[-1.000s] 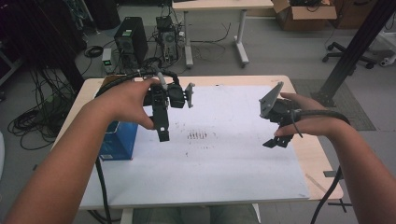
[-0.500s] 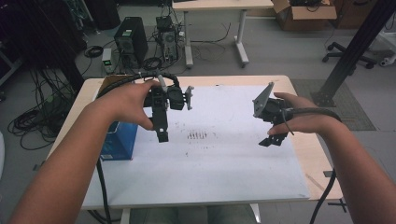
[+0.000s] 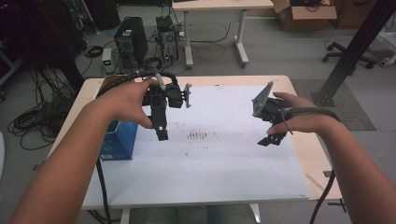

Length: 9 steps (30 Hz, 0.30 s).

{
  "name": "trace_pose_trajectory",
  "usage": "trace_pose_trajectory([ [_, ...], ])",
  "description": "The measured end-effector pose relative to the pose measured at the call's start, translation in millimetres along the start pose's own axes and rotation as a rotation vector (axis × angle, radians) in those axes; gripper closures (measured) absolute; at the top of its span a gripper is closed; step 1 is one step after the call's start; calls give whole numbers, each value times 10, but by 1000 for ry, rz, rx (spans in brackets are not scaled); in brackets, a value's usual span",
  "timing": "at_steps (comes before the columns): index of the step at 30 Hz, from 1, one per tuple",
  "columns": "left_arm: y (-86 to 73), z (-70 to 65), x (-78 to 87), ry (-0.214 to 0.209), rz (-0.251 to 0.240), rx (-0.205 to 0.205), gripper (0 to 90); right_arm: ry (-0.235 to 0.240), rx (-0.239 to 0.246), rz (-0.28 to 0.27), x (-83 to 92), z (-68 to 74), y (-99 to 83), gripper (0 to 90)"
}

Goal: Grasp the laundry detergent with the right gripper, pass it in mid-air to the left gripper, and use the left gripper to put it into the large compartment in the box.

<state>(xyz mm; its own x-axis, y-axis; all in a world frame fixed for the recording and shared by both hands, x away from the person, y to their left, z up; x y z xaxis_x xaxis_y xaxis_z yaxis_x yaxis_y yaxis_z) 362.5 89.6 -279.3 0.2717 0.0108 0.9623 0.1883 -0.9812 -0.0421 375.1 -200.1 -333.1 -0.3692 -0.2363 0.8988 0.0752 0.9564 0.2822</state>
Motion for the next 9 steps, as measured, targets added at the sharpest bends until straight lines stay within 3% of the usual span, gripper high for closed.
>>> trace_pose_trajectory([
  [9,10,-4,-2,-6,2,-4,2,0,-1,-3,-6,10,-7,39],
])
Point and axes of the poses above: each handheld gripper's, and its own axes: x roughly backward along the jaws, y roughly out of its top, z roughly to its left, the point moved 5 cm from there along -x, roughly forward along the jaws, and after that the axes turned 15 degrees about -y, right-handed, at the moved point
